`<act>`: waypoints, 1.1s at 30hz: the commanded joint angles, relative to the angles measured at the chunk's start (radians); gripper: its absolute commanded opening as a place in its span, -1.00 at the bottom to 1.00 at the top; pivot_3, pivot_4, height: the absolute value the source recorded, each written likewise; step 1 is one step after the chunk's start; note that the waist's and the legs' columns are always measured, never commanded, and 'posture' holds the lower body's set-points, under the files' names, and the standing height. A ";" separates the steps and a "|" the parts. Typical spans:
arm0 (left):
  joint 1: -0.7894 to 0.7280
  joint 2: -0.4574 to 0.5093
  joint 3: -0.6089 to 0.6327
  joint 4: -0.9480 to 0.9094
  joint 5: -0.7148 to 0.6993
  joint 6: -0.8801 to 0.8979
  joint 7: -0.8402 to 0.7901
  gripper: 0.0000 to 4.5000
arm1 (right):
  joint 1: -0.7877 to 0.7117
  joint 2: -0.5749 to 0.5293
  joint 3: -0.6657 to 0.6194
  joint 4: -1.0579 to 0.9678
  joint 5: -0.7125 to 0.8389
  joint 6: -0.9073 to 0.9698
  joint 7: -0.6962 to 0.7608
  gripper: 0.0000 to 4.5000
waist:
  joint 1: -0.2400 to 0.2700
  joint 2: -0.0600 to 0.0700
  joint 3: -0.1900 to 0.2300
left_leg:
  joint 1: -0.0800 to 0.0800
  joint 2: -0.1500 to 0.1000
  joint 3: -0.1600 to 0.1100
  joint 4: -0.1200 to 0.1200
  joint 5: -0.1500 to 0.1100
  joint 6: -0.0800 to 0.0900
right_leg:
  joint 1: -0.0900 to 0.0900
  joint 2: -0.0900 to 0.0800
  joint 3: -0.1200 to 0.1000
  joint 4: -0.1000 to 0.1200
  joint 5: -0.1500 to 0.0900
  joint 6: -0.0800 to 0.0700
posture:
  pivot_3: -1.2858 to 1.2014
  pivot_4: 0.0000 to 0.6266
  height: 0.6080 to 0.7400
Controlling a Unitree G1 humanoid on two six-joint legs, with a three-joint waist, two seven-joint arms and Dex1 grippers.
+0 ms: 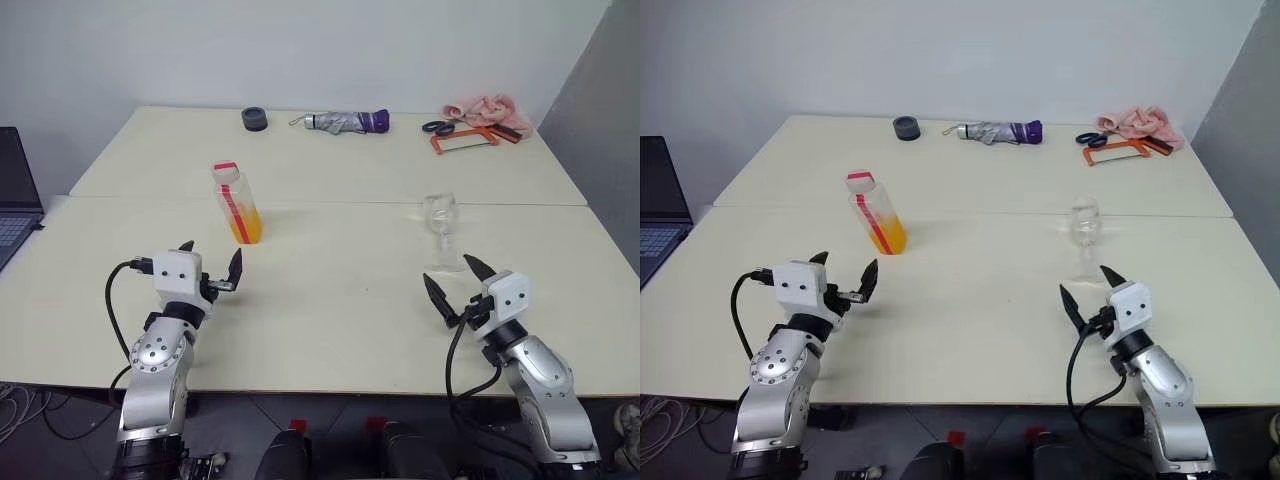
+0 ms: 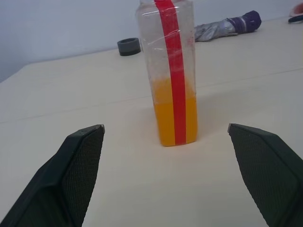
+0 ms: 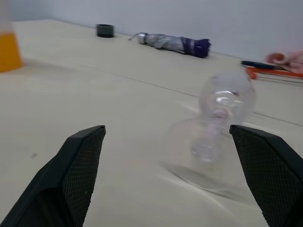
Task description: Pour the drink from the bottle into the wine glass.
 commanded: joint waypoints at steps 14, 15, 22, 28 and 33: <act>-0.231 0.030 -0.014 0.040 0.004 0.153 0.012 0.99 | -0.212 -0.231 0.072 -0.277 0.387 0.444 0.275 1.00 | 0.001 0.000 0.000 | -0.002 -0.001 -0.002 0.001 0.000 0.000 | 0.000 -0.001 -0.002 -0.001 0.000 0.000 | 0.03 -0.52 1.00; -0.244 0.031 -0.016 0.050 0.006 0.152 0.011 0.99 | -0.218 -0.232 0.076 -0.272 0.382 0.442 0.280 1.00 | 0.001 0.000 0.000 | -0.002 -0.001 -0.002 0.001 0.000 0.000 | 0.000 0.000 -0.002 -0.001 0.000 0.000 | 0.03 -0.52 1.00; -0.326 0.032 -0.025 0.125 0.019 0.163 0.010 0.99 | -0.248 -0.212 0.107 -0.237 0.341 0.407 0.294 1.00 | 0.001 0.000 0.000 | -0.002 -0.001 -0.002 0.001 0.000 0.000 | 0.000 0.000 -0.002 -0.001 0.000 0.000 | 0.03 -0.52 1.00; -0.399 0.029 -0.023 0.195 0.038 0.156 0.031 0.99 | -0.263 -0.198 0.114 -0.224 0.328 0.399 0.297 1.00 | 0.001 0.000 0.000 | -0.003 -0.002 -0.002 0.001 0.000 0.000 | -0.001 -0.001 -0.002 -0.001 0.000 0.000 | 0.03 -0.52 1.00; -0.460 0.026 -0.027 0.256 0.042 0.154 0.038 0.99 | -0.286 -0.186 0.117 -0.219 0.323 0.402 0.296 1.00 | 0.001 0.000 0.000 | -0.005 -0.002 -0.002 0.001 0.000 0.000 | -0.003 -0.001 -0.002 -0.001 0.000 0.000 | 0.03 -0.52 1.00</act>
